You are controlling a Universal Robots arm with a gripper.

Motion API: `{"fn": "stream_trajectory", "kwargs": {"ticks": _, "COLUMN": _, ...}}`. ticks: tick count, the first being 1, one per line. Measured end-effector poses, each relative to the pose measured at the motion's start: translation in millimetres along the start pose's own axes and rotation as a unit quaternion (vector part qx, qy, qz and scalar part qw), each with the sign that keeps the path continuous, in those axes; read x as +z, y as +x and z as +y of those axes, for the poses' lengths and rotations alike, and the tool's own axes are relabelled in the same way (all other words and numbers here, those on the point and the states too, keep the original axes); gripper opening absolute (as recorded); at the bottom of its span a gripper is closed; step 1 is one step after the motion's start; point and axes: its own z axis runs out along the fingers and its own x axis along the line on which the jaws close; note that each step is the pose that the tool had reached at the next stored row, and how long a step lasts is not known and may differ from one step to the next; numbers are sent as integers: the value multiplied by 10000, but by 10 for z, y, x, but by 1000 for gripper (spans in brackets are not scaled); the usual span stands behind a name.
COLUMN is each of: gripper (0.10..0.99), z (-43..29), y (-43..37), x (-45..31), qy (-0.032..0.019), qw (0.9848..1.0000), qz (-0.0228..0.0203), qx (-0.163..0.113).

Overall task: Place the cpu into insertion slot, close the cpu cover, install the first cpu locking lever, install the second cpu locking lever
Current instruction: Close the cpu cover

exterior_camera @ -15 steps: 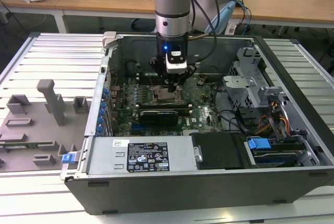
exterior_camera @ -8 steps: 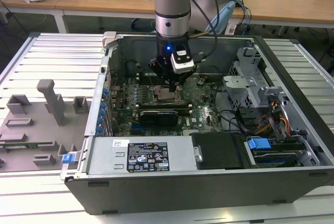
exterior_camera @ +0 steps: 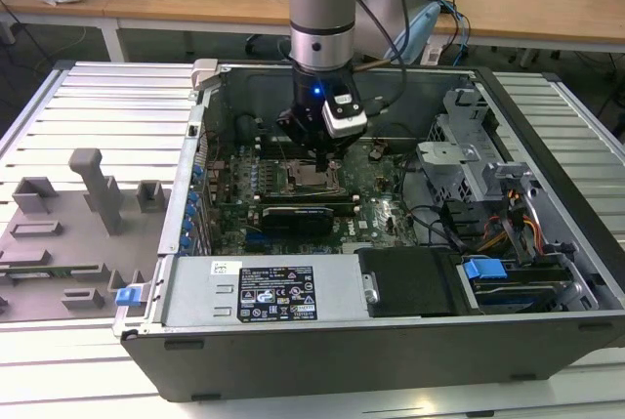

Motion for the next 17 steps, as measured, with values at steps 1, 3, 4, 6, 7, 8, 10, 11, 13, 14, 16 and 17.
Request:
{"fn": "stream_trajectory", "kwargs": {"ticks": 1, "gripper": 106, "z": 0, "y": 0, "x": 1, "qy": -1, "qw": 10000, "qz": 24, "qx": -10}}
{"fn": "stream_trajectory", "kwargs": {"ticks": 3, "gripper": 106, "z": 0, "y": 0, "x": 0, "qy": -1, "qw": 10000, "qz": 24, "qx": -12}}
{"fn": "stream_trajectory", "kwargs": {"ticks": 4, "gripper": 106, "z": 0, "y": 0, "x": 1, "qy": -3, "qw": 10000, "qz": 24, "qx": -42}}
{"fn": "stream_trajectory", "kwargs": {"ticks": 6, "gripper": 106, "z": 0, "y": 1, "x": 4, "qy": -16, "qw": 9998, "qz": 19, "qx": -222}}
{"fn": "stream_trajectory", "kwargs": {"ticks": 7, "gripper": 106, "z": 0, "y": 1, "x": 7, "qy": -29, "qw": 9991, "qz": 15, "qx": -412}}
{"fn": "stream_trajectory", "kwargs": {"ticks": 8, "gripper": 106, "z": 0, "y": 1, "x": 9, "qy": -41, "qw": 9983, "qz": 12, "qx": -580}}
{"fn": "stream_trajectory", "kwargs": {"ticks": 10, "gripper": 106, "z": 0, "y": 2, "x": 14, "qy": -64, "qw": 9958, "qz": 4, "qx": -912}}
{"fn": "stream_trajectory", "kwargs": {"ticks": 11, "gripper": 106, "z": 0, "y": 2, "x": 15, "qy": -71, "qw": 9950, "qz": 2, "qx": -1001}}
{"fn": "stream_trajectory", "kwargs": {"ticks": 13, "gripper": 106, "z": 0, "y": 2, "x": 17, "qy": -83, "qw": 9930, "qz": -2, "qx": -1180}}
{"fn": "stream_trajectory", "kwargs": {"ticks": 14, "gripper": 106, "z": -1, "y": 2, "x": 19, "qy": -89, "qw": 9920, "qz": -4, "qx": -1259}}
{"fn": "stream_trajectory", "kwargs": {"ticks": 16, "gripper": 106, "z": -6, "y": 3, "x": 22, "qy": -97, "qw": 9903, "qz": -6, "qx": -1387}}
{"fn": "stream_trajectory", "kwargs": {"ticks": 17, "gripper": 106, "z": -12, "y": 4, "x": 26, "qy": -103, "qw": 9892, "qz": -8, "qx": -1459}}
